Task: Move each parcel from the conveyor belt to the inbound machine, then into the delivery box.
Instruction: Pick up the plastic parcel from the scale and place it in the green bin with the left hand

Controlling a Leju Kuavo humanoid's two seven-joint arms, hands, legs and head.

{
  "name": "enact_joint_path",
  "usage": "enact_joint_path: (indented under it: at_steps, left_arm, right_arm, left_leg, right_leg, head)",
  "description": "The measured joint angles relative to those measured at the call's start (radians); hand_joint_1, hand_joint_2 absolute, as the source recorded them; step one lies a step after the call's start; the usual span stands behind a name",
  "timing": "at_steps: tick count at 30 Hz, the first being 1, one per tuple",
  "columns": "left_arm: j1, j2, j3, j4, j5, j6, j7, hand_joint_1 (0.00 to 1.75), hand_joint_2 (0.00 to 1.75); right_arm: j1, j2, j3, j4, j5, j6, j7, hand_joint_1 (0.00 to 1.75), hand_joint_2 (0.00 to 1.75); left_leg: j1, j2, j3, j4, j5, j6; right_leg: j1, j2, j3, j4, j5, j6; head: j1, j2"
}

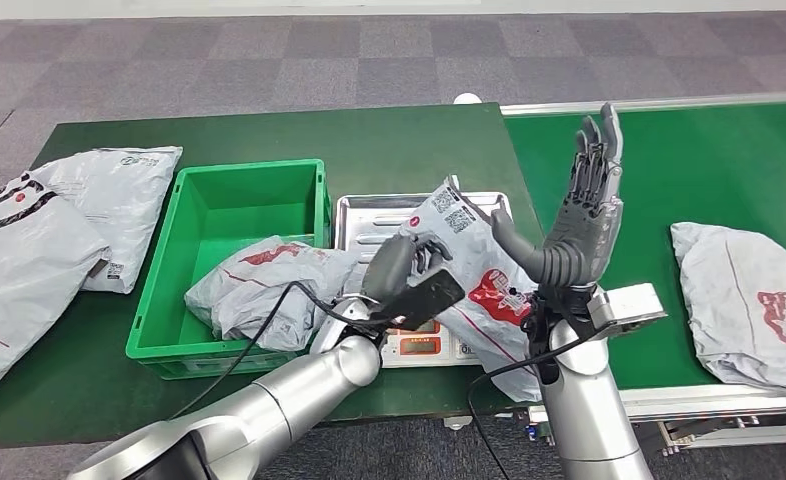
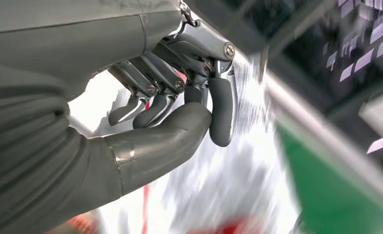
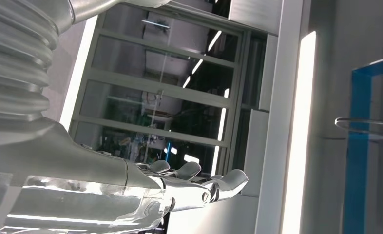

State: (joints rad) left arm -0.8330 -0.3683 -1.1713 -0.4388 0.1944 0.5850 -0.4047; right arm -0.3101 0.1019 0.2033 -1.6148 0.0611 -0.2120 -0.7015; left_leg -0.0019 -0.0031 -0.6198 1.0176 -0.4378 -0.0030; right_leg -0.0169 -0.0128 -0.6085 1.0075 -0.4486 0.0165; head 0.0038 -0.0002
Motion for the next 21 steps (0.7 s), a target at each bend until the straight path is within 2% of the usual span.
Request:
enact_joint_path:
  at_steps: [3,7,11,12,15,16,18,21]
  left_arm:
    - [0.004,0.001,0.072,-0.001,0.06,0.028,-0.083,1.75,1.75]
    - [0.019,0.002,0.183,-0.024,0.185,0.077,-0.249,1.75,1.75]
    - [0.038,0.002,0.284,-0.072,0.199,0.06,-0.292,1.75,1.75]
    - [0.041,0.002,0.302,-0.08,0.198,0.049,-0.294,1.65,1.75]
    - [0.049,0.002,0.335,-0.097,0.198,0.037,-0.294,0.35,1.75]
    - [0.05,0.002,0.341,-0.101,0.199,0.024,-0.29,0.01,1.75]
    - [0.051,0.001,0.344,-0.105,0.206,-0.044,-0.265,0.0,1.75]
    - [0.051,0.0,0.309,-0.108,0.196,-0.215,-0.196,0.0,1.75]
  right_arm:
    - [0.0,0.0,0.0,0.001,-0.001,-0.004,0.0,0.0,1.75]
    - [0.003,0.0,0.0,0.001,-0.001,-0.018,0.0,0.0,1.75]
    - [0.012,0.0,0.0,0.001,-0.001,-0.033,0.0,0.0,1.75]
    - [0.013,0.0,0.0,0.001,0.0,-0.035,0.0,0.0,1.75]
    - [0.016,0.0,0.0,0.001,0.001,-0.036,0.0,0.0,1.75]
    - [0.016,0.0,0.0,0.001,0.001,-0.037,0.0,0.0,1.75]
    - [0.016,0.0,0.0,0.001,0.0,-0.039,0.0,0.0,1.75]
    - [0.016,-0.001,0.0,0.001,-0.002,-0.042,0.0,0.0,1.75]
  left_leg:
    - [0.0,0.0,0.0,0.0,0.0,0.0]
    - [0.0,0.0,0.0,0.0,0.0,0.0]
    - [0.0,0.0,0.0,0.0,0.0,0.0]
    - [0.0,0.0,0.0,0.0,0.0,0.0]
    - [0.0,0.0,0.0,0.0,0.0,0.0]
    - [0.0,0.0,0.0,0.0,0.0,0.0]
    - [0.0,0.0,0.0,0.0,0.0,0.0]
    - [0.0,0.0,0.0,0.0,0.0,0.0]
  right_leg:
    - [0.0,0.0,0.0,0.0,0.0,0.0]
    - [0.0,0.0,0.0,0.0,0.0,0.0]
    - [0.0,0.0,0.0,0.0,0.0,0.0]
    - [0.0,0.0,0.0,0.0,0.0,0.0]
    - [0.0,0.0,0.0,0.0,0.0,0.0]
    - [0.0,0.0,0.0,0.0,0.0,0.0]
    - [0.0,0.0,0.0,0.0,0.0,0.0]
    - [0.0,0.0,0.0,0.0,0.0,0.0]
  head:
    - [0.0,0.0]
    - [0.0,0.0]
    - [0.0,0.0]
    - [0.0,0.0]
    - [0.0,0.0]
    - [0.0,0.0]
    - [0.0,0.0]
    - [0.0,0.0]
